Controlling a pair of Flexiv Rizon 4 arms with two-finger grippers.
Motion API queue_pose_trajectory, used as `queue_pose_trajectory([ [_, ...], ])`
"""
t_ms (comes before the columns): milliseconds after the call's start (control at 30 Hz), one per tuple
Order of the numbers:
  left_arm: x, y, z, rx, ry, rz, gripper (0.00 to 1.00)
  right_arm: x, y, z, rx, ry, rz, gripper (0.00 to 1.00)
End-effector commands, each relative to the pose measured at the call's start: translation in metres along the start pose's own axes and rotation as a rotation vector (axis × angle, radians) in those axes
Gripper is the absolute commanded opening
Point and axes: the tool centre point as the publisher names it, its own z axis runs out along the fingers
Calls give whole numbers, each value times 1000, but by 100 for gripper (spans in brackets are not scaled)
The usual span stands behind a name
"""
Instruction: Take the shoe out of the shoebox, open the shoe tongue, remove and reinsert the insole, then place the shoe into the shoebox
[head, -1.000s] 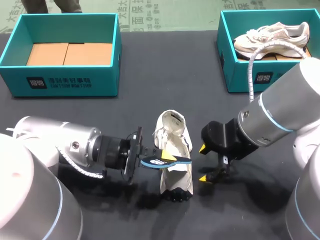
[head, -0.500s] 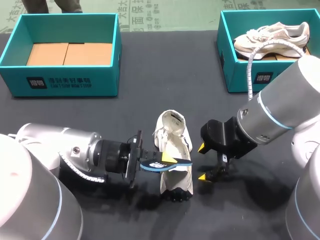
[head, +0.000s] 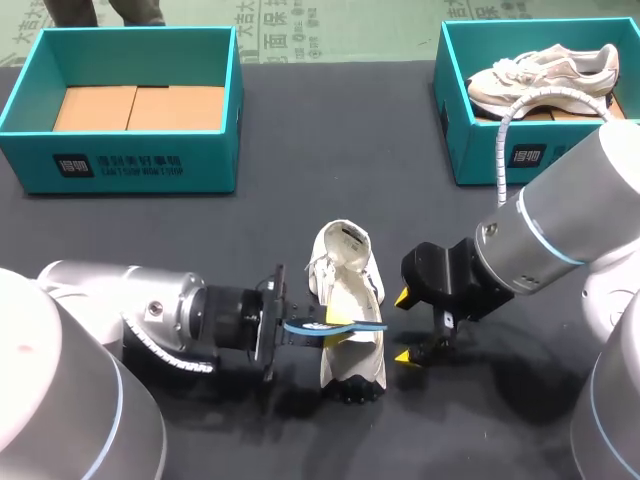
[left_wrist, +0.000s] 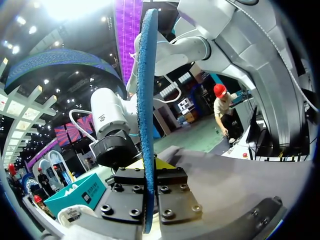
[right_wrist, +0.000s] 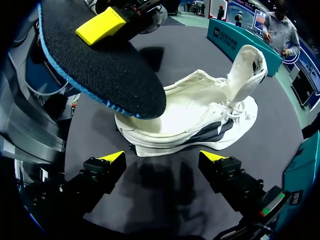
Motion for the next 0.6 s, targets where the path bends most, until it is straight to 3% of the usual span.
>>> queue_pose_trajectory([
  [33, 1, 2, 8, -8, -3, -4, 0, 1, 0, 1, -1, -2, 0, 100],
  [600, -2, 15, 14, -37, -59, -69, 0, 1, 0, 1, -1, -2, 0, 100],
])
